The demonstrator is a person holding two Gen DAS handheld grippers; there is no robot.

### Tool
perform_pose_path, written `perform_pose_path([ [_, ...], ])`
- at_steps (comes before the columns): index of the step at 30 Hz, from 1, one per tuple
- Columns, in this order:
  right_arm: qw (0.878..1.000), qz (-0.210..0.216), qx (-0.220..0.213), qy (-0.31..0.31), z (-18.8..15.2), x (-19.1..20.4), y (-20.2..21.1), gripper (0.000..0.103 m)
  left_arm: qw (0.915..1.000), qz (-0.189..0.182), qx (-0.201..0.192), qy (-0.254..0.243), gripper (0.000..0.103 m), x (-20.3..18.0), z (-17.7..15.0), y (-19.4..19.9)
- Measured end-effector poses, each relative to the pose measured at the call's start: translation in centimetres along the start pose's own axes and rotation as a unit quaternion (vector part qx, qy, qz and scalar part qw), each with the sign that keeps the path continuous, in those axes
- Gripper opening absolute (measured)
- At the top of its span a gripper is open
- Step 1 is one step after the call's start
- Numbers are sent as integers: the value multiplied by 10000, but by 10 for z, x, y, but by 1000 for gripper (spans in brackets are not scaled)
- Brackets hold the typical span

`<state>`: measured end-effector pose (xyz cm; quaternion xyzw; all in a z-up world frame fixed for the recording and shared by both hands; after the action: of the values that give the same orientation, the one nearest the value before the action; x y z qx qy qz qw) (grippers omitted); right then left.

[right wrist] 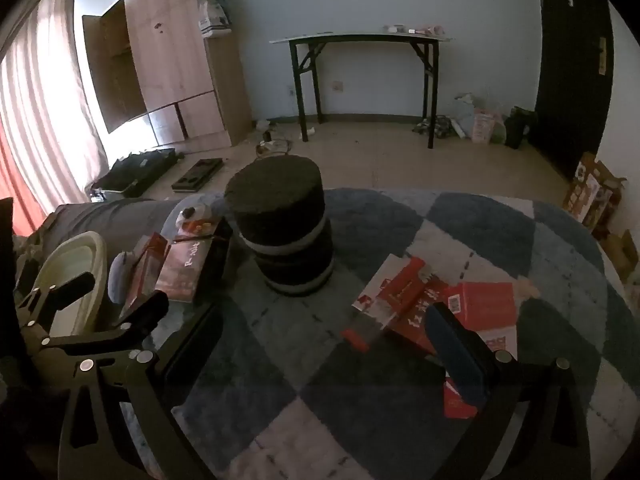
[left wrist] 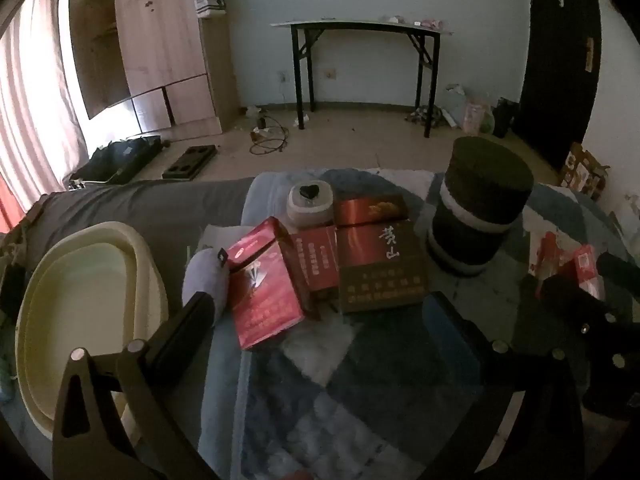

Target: Organize rigid objects

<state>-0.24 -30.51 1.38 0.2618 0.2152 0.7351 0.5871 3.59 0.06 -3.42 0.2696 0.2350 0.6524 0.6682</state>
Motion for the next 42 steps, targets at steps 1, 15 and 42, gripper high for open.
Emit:
perform_pose_path([
  [1, 10000, 11, 32, -4, 0, 0, 0, 103, 10000, 10, -3, 19, 103, 0, 0, 0],
  [15, 10000, 22, 52, -10, -1, 4, -3, 103, 9998, -38, -65, 197, 103, 10, 4, 2],
  [42, 10000, 35, 81, 44, 1, 7, -6, 103, 9991, 286, -220, 216, 103, 27, 5, 2],
])
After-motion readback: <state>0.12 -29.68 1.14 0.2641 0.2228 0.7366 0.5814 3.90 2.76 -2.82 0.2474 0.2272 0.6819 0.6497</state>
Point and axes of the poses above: each gripper's, at about its wrist camera, not at the fingertips, and y roughly against the way its jaws point, x to its left, z to its top, the point moved 5 cm from there along -y, roughly the way its jaws point, and after that the axes turned 2 degrees about -x, right-handed, at the moved point
